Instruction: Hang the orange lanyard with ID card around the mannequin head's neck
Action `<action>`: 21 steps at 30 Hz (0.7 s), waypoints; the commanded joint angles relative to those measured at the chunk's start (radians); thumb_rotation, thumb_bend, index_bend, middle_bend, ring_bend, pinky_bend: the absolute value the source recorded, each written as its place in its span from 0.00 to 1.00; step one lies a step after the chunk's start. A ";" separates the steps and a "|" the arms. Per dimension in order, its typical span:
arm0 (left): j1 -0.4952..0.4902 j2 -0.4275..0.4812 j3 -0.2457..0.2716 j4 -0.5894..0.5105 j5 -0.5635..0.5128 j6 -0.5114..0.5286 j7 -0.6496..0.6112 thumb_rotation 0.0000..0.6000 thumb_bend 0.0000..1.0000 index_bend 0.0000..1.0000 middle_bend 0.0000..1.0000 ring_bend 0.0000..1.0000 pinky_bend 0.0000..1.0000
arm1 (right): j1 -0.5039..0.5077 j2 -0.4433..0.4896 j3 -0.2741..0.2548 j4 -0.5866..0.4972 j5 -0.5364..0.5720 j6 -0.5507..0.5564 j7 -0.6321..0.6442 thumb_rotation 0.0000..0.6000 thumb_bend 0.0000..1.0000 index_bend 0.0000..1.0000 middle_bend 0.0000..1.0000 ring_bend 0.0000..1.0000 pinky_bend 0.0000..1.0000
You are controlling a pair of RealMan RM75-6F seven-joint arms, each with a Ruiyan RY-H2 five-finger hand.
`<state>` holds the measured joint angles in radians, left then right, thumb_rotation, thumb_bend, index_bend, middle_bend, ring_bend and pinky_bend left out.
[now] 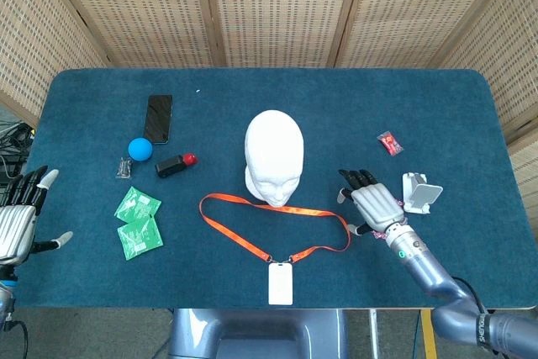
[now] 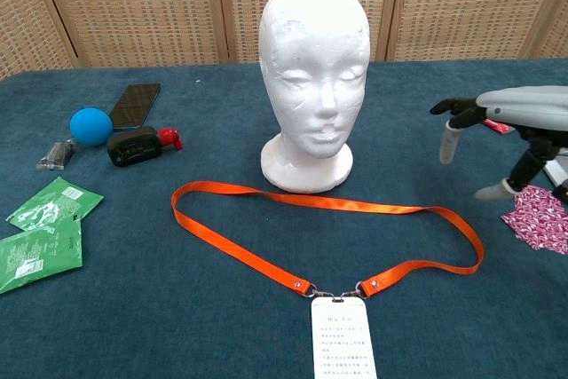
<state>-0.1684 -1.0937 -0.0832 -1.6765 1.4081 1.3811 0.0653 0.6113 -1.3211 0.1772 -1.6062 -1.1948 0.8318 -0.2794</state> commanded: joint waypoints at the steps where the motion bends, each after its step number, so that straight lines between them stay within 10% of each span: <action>1: -0.001 0.001 -0.002 0.003 -0.006 -0.004 -0.006 1.00 0.00 0.00 0.00 0.00 0.00 | 0.052 -0.066 0.013 0.039 0.084 -0.026 -0.067 1.00 0.47 0.44 0.00 0.00 0.00; 21: -0.027 -0.011 -0.014 0.031 -0.062 -0.056 -0.010 1.00 0.00 0.00 0.00 0.00 0.00 | 0.141 -0.230 -0.017 0.177 0.273 -0.011 -0.170 1.00 0.58 0.49 0.00 0.00 0.00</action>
<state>-0.1949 -1.1037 -0.0971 -1.6465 1.3476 1.3260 0.0549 0.7479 -1.5418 0.1627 -1.4394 -0.9311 0.8193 -0.4442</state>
